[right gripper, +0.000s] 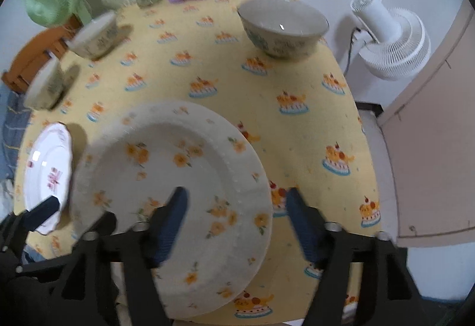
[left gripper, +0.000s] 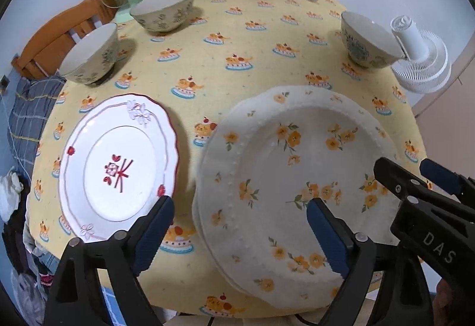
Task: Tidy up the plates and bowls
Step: 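Move both grippers to the white plate with the red character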
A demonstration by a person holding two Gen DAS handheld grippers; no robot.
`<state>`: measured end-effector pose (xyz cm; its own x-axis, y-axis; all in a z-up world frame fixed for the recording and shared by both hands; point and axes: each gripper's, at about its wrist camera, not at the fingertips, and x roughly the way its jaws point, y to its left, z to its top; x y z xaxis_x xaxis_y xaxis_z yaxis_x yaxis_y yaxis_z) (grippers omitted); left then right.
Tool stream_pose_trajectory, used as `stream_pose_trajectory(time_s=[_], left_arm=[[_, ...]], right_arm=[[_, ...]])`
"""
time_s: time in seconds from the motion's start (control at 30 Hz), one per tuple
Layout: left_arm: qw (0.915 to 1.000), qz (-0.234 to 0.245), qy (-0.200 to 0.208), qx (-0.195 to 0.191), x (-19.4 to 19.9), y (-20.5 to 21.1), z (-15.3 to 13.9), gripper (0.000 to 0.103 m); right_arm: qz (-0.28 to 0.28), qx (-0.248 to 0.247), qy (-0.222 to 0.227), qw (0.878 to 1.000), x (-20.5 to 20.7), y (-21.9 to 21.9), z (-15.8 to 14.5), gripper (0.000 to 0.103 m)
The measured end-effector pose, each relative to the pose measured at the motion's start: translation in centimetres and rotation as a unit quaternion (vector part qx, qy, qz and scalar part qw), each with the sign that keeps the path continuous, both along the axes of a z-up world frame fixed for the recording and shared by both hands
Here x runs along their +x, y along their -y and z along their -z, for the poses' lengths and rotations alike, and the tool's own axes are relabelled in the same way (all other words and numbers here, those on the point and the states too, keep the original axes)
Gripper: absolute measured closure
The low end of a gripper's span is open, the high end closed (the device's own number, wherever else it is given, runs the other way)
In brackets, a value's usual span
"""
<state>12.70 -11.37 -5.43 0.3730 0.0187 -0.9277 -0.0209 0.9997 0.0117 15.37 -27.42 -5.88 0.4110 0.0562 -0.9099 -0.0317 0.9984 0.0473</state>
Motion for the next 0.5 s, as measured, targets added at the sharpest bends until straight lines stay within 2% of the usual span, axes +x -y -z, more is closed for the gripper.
stream_pose_trajectory(time_s=[0.23,0.5], left_arm=[[0.9996,-0.016,0.019,-0.011,-0.9,-2.1,-1.6,0.005],[0.9994,-0.006,0.031,-0.015,-1.0,-6.3,-2.7,0.005]], right_arm=[[-0.029,0.005,0.024,0.999,-0.7,-2.3,-1.8,0.025],[-0.026,0.01,0.033,0.999,-1.4,-6.3,-3.1,0.024]])
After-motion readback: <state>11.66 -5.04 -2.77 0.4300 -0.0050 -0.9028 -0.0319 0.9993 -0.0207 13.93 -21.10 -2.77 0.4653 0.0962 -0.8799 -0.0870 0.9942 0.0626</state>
